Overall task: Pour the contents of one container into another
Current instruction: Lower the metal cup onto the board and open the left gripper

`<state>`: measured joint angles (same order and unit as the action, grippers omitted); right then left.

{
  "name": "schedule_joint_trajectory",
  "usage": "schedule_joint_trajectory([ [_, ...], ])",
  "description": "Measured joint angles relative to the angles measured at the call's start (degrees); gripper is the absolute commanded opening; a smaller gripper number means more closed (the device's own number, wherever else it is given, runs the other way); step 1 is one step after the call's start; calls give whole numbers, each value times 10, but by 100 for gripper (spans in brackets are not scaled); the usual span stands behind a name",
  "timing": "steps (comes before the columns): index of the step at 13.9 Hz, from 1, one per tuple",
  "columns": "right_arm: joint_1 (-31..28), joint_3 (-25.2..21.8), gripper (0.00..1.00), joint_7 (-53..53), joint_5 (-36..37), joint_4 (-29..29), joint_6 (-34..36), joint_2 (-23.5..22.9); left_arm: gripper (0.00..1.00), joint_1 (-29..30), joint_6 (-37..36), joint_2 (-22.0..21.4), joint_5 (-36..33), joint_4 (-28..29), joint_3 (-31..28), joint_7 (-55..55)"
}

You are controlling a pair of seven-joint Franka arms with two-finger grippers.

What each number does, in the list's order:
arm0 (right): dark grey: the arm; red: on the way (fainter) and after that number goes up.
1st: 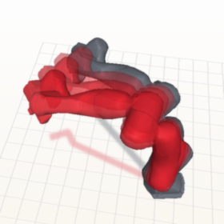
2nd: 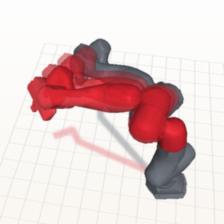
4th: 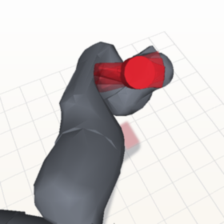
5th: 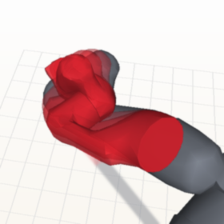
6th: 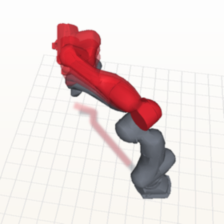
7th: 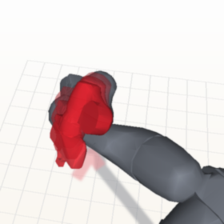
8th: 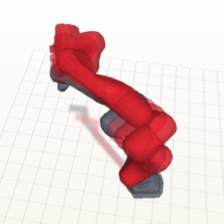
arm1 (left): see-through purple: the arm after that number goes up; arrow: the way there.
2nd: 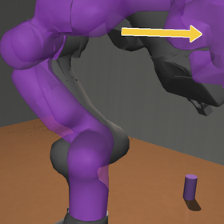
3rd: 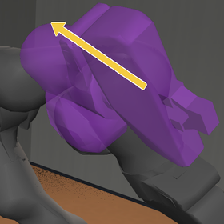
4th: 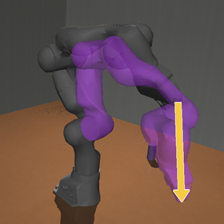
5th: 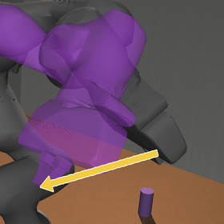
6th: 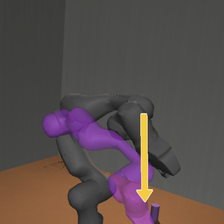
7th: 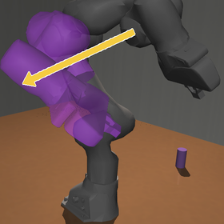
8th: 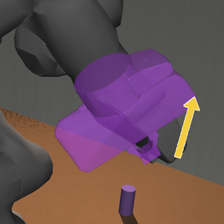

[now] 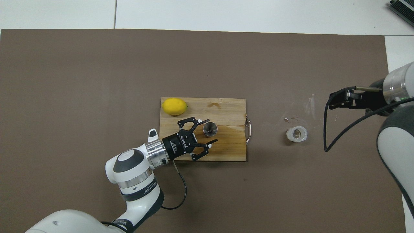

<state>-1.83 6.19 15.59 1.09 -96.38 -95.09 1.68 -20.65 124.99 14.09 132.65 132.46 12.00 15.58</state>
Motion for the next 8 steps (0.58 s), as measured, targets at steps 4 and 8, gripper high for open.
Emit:
schedule_joint_trajectory([
  [4,0,0,100,0,0,0,0,0,100,0,9,-1,0,-4,0,0],
  [8,0,0,100,0,0,0,0,0,100,0,28,-8,0,-6,-3,1],
])
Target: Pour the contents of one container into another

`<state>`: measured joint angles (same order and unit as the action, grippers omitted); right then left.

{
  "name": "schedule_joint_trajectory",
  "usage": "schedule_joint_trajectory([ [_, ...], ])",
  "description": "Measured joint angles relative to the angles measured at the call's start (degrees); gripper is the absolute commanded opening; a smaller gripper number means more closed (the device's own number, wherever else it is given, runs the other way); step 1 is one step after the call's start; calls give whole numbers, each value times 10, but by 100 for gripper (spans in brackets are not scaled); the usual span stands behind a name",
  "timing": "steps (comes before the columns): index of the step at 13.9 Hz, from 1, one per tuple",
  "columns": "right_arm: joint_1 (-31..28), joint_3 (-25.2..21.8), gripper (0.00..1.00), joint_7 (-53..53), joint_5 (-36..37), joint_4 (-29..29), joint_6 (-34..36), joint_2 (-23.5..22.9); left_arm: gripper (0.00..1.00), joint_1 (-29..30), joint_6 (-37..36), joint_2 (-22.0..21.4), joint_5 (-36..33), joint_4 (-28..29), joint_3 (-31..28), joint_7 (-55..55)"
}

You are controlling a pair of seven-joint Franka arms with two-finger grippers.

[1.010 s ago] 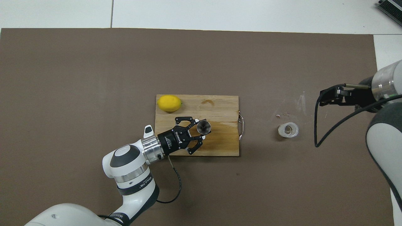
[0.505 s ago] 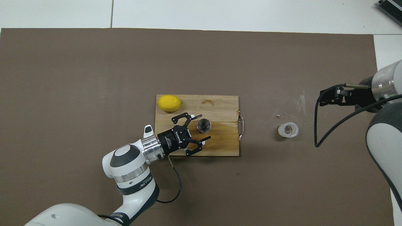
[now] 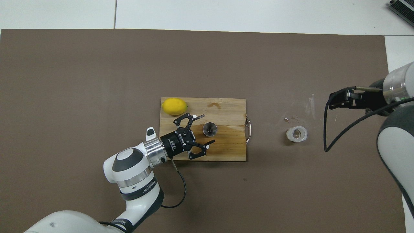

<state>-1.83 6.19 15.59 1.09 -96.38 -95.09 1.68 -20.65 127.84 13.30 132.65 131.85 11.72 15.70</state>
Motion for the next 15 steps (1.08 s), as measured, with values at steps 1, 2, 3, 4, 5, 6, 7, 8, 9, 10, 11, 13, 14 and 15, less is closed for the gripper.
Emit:
schedule_joint_trajectory([
  [1,0,0,100,0,0,0,0,0,100,0,8,-3,-1,0,0,0],
  [2,0,0,100,0,0,0,0,0,100,0,13,-6,-6,1,0,0],
  [3,0,0,100,0,0,0,0,0,100,0,16,-8,-23,1,0,6],
  [4,0,0,100,0,0,0,0,0,100,0,18,-10,-44,1,-1,17],
  [5,0,0,100,0,0,0,0,0,100,1,18,-14,-75,1,-3,37],
  [6,0,0,100,0,0,0,0,0,100,3,18,-18,-104,1,-6,56],
  [7,0,0,100,0,0,0,0,0,100,9,18,-24,-134,0,-8,76],
  [8,0,0,100,0,0,0,0,0,100,14,18,-30,-164,0,-11,97],
  [9,0,0,100,0,0,0,0,0,100,17,18,-35,-192,0,-13,116],
  [10,0,0,100,0,0,0,0,0,100,20,18,-41,-222,0,-14,136],
  [11,0,0,100,0,0,0,0,0,100,26,18,-46,-255,-2,-14,157],
  [13,0,0,100,0,0,0,0,0,100,41,18,-58,-335,-9,-15,210],
  [14,0,0,100,0,0,0,0,0,100,48,18,-63,-375,-16,-15,239],
  [15,0,0,100,0,0,0,0,0,100,55,18,-69,-413,-23,-16,267],
])
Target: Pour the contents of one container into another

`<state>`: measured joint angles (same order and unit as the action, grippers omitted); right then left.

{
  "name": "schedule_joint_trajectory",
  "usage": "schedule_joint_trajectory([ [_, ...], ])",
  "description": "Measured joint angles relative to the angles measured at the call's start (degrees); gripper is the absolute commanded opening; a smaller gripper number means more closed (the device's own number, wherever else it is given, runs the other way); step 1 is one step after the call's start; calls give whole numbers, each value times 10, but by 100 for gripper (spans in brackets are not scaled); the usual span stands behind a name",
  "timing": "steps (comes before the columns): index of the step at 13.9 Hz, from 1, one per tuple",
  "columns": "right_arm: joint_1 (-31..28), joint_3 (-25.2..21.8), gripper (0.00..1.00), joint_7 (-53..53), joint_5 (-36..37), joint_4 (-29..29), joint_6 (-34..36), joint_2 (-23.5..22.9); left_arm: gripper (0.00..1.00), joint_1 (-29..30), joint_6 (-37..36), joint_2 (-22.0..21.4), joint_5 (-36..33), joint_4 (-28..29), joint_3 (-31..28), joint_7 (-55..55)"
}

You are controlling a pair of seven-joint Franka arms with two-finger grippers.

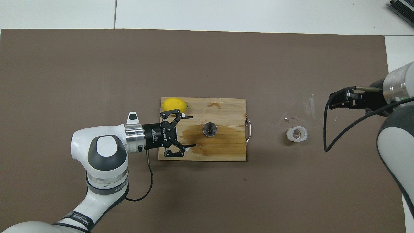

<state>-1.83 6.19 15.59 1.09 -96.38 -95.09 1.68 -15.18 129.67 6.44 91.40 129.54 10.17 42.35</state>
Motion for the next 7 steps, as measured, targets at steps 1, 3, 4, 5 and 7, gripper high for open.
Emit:
schedule_joint_trajectory([
  [1,0,0,100,0,0,0,0,0,100,8,0,-5,-41,-9,0,28],
  [3,0,0,100,0,0,0,0,0,100,20,-1,-13,-133,-30,-1,83],
  [4,0,0,100,0,0,0,0,0,100,27,-4,-15,-180,-40,-1,107],
  [5,0,0,100,0,0,0,0,0,100,37,-13,-16,-224,-51,-1,126],
  [7,0,0,100,0,0,0,0,0,100,67,-48,-18,-320,-79,-1,157],
])
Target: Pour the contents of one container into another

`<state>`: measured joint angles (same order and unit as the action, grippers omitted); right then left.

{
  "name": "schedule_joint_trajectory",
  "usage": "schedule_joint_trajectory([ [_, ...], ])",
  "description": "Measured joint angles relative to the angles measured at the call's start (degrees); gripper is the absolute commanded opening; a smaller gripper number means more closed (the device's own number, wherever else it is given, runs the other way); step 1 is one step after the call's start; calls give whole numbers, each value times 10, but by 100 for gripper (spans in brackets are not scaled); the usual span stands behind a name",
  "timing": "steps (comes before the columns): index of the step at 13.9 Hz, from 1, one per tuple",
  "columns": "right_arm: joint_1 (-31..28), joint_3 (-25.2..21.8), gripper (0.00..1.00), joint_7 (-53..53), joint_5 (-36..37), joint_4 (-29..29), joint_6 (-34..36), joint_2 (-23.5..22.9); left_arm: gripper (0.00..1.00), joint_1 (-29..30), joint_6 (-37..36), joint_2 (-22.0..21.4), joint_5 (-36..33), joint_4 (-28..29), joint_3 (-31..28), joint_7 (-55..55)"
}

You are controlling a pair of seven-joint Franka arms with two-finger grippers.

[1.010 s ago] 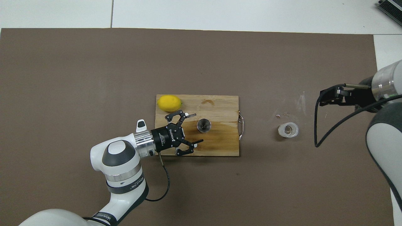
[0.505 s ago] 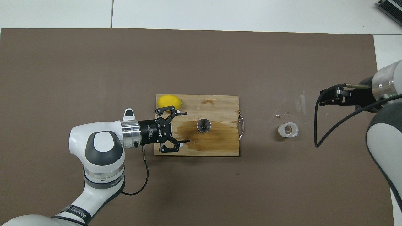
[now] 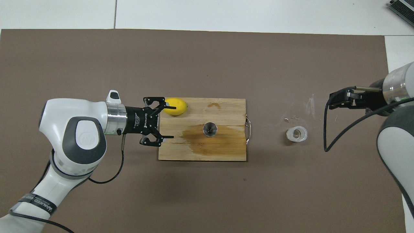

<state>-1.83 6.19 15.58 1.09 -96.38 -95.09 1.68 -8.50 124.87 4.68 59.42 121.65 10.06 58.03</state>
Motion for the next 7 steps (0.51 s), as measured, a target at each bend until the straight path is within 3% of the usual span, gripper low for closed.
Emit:
schedule_joint_trajectory([
  [7,0,0,100,0,0,0,0,0,100,72,-142,-2,-334,-136,-1,43],
])
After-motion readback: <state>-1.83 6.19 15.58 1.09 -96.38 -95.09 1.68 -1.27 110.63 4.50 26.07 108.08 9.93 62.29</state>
